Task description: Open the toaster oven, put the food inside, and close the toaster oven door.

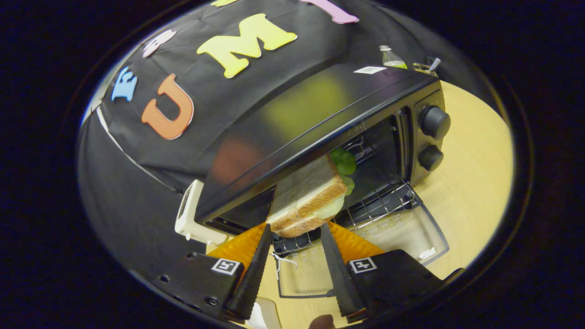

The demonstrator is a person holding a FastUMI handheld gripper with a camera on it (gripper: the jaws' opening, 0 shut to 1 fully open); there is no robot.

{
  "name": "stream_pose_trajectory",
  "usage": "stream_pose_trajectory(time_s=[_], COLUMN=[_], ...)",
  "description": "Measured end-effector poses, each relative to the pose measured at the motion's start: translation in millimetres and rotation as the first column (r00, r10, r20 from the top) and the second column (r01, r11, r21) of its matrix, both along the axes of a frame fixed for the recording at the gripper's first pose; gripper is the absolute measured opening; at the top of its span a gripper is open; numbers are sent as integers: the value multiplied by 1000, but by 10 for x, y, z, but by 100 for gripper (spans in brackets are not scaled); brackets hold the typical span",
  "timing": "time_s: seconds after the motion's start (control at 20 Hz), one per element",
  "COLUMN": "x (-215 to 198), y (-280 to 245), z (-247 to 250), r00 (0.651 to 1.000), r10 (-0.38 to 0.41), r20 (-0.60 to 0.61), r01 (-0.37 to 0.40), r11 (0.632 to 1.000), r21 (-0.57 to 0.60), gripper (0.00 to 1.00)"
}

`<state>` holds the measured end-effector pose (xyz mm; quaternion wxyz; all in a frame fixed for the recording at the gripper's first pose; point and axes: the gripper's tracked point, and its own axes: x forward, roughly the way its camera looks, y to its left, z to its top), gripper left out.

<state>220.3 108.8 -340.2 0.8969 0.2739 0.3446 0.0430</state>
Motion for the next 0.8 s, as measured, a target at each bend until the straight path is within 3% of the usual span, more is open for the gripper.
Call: stream_pose_trajectory(time_s=[0.25, 0.4, 0.8], x=[-233, -465, -1290], y=[2, -64, -367], z=[31, 291, 756], r00=[995, 988, 952], r10=[93, 152, 287], r20=[-23, 14, 107], r01=[-95, -148, -220], r11=[992, 977, 885], r21=[-87, -157, -409], gripper=[75, 75, 77])
